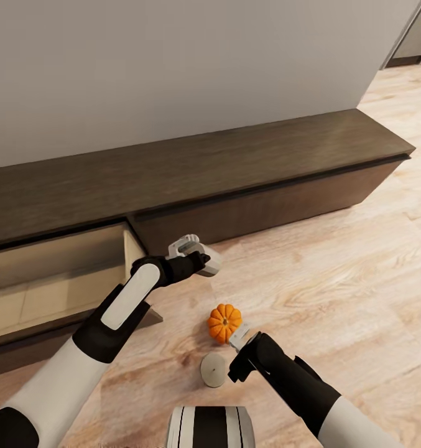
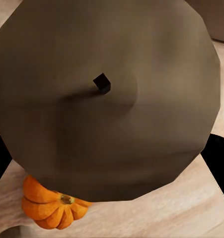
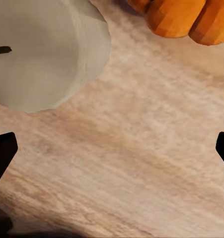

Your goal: Place each of the two pumpkins and all three candles from the living room inside a cabinet in the living room (use any cabinet), then make sure every cabinet is closed, and position the cauldron so it is next to a table in the living room.

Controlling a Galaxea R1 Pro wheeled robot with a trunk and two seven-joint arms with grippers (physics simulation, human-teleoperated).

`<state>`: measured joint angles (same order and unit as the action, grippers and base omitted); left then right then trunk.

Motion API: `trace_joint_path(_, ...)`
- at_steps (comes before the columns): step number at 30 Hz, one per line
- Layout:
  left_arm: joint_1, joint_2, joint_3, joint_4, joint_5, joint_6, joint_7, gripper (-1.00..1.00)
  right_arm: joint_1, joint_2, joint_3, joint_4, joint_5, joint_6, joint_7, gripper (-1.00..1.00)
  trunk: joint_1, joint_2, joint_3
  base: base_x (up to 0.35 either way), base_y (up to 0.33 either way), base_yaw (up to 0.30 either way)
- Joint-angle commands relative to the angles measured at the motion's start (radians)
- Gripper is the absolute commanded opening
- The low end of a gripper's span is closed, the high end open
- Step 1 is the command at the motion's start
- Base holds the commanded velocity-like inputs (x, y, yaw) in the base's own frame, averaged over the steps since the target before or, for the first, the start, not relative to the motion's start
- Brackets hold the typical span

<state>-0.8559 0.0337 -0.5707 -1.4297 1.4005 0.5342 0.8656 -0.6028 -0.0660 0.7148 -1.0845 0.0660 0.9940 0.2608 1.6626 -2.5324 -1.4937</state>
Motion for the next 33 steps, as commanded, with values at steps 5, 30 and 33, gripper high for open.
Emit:
trace_joint_path(5, 0.000, -0.012, 0.000, 0.001, -0.004, -0.001, 0.000, -1.00, 0.000, 0.000, 0.000, 0.000, 0.000, -0.003, -0.001, 1.00, 0.000, 0.000, -0.004, 0.000, 0.000, 0.250)
trace_joint_path(30, 0.000, -0.015, -0.001, 0.002, -0.006, -0.002, 0.000, -1.00, 0.001, 0.039, 0.013, 0.000, 0.001, -0.041, -0.144, 1.00, 0.000, 0.000, -0.011, 0.000, 0.000, 0.082)
trace_joint_path(33, 0.000, -0.016, -0.001, 0.002, -0.006, -0.002, 0.000, -1.00, 0.001, 0.047, 0.024, -0.001, -0.001, -0.044, -0.191, 1.00, 0.000, 0.000, -0.011, 0.000, 0.000, 0.196)
